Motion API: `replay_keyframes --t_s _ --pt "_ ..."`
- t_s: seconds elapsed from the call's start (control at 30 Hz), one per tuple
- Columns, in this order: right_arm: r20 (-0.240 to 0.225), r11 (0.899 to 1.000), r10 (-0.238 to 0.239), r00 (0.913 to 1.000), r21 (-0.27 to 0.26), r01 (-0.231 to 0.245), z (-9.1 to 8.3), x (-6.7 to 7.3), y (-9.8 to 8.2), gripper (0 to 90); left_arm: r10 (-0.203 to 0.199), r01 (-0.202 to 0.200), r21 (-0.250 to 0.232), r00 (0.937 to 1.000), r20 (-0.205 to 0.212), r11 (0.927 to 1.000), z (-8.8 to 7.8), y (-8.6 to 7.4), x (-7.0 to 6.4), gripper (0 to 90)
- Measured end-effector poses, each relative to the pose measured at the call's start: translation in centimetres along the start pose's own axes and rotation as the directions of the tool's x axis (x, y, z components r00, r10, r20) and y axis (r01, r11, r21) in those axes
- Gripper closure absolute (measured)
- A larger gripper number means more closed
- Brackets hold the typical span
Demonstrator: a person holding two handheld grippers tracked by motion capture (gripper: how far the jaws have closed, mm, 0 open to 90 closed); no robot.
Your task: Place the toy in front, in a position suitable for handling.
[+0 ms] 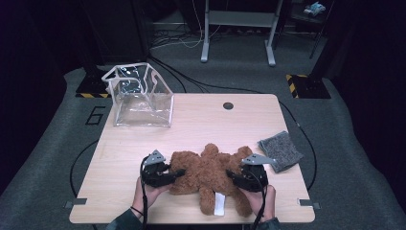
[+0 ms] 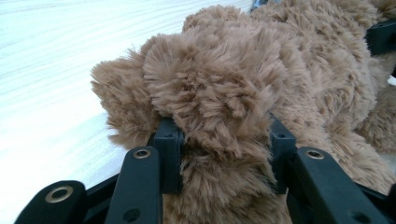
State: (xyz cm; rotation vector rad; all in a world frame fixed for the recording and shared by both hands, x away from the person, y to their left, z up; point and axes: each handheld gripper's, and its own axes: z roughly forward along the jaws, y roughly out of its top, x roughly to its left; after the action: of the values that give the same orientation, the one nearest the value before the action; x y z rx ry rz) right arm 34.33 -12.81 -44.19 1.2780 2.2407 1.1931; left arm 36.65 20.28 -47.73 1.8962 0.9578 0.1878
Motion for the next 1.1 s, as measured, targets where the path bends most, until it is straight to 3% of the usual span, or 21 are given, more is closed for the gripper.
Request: replay_keyframes --t_s 0.03,0.13,0.27,0.5,0.87,1.1 --pt "0.002 1.000 0.019 0.9998 -0.002 -0.019 -0.1 0.0 0.1 57.1 0.001 -0.001 -0.001 1.0000 -0.002 1.0000 0.0 0.0 0.0 60.0" --pt "0.034 1.000 0.002 0.9994 -0.020 -0.001 -0.6 0.3 0.2 55.6 -0.001 0.001 0.003 1.0000 -0.001 1.0000 0.0 0.1 0.0 60.0" --pt "0.065 0.999 -0.019 0.9977 -0.037 0.022 -1.6 0.5 0.2 68.9 0.003 -0.003 0.005 1.0000 0.001 1.0000 0.0 0.2 0.0 59.9" --pt "0.087 0.998 -0.051 0.9949 -0.039 0.054 -1.7 0.8 0.3 80.5 0.006 -0.006 0.003 1.0000 0.008 1.0000 -0.1 0.4 0.1 60.3" --pt "0.110 0.994 -0.085 0.9904 -0.064 0.092 -2.5 1.3 1.8 82.6 -0.018 0.019 -0.006 0.9986 0.050 0.9998 -0.7 1.2 0.3 61.1" --pt "0.128 0.989 -0.108 0.9858 -0.084 0.119 -2.8 1.2 3.5 82.8 -0.006 0.007 -0.019 0.9988 0.048 0.9998 -1.1 3.1 0.6 61.3"
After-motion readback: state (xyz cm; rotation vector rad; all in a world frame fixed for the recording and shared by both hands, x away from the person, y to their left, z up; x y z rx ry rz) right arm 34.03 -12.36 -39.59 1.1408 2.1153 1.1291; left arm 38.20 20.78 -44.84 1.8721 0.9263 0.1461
